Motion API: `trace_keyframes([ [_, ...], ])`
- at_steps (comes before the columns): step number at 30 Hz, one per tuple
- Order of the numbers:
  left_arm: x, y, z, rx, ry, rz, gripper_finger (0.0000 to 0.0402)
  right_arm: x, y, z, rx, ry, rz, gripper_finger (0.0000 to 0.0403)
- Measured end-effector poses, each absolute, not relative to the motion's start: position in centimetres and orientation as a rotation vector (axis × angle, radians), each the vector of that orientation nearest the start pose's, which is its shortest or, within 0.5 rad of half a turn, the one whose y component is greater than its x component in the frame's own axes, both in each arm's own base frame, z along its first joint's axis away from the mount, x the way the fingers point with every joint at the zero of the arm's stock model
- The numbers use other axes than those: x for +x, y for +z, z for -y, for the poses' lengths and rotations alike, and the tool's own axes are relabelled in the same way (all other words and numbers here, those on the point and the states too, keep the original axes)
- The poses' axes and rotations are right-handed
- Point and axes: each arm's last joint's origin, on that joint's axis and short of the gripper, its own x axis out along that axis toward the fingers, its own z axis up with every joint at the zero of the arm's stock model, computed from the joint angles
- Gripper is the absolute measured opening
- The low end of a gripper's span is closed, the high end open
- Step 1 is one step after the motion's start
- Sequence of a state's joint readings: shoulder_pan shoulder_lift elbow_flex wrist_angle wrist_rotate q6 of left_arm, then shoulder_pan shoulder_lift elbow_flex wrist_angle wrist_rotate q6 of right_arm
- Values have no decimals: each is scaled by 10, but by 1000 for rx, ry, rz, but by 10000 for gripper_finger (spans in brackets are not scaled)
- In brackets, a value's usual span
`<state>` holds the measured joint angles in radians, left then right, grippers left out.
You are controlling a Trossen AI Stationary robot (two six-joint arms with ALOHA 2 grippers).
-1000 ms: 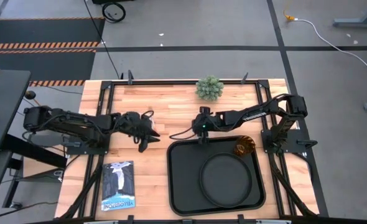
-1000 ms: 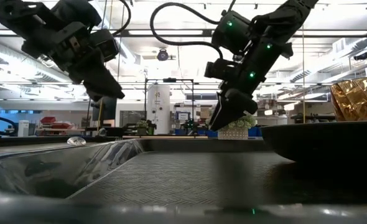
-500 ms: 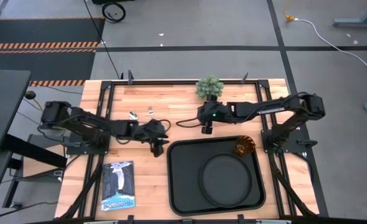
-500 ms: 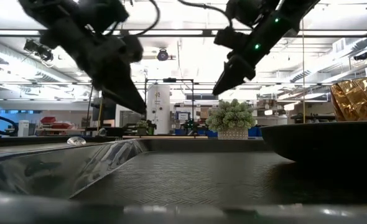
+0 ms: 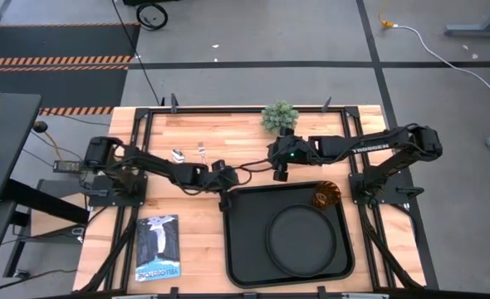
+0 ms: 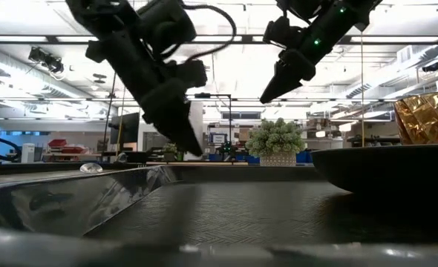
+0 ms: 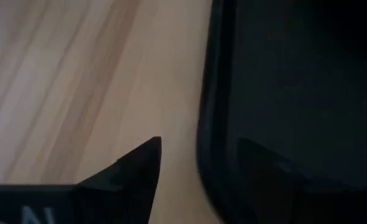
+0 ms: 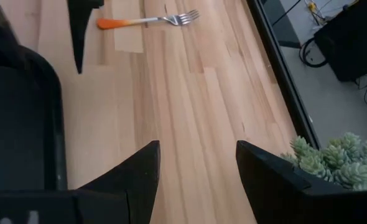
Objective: Pick and place plate/cup/fork/spoon on tray
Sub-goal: Adjust the black tray
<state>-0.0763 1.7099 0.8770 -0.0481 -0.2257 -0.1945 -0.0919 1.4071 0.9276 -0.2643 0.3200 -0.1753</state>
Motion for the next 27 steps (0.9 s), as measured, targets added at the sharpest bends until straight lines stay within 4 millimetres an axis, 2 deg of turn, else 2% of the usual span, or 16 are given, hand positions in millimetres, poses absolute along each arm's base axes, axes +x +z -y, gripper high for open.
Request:
trace_keyframes([
  [7,339,140,21,101,246,-921,201,290,240,35,-242,-327,-777,217],
  [27,335,139,14,310,330,-964,172,290,240,34,-227,-330,-771,217],
])
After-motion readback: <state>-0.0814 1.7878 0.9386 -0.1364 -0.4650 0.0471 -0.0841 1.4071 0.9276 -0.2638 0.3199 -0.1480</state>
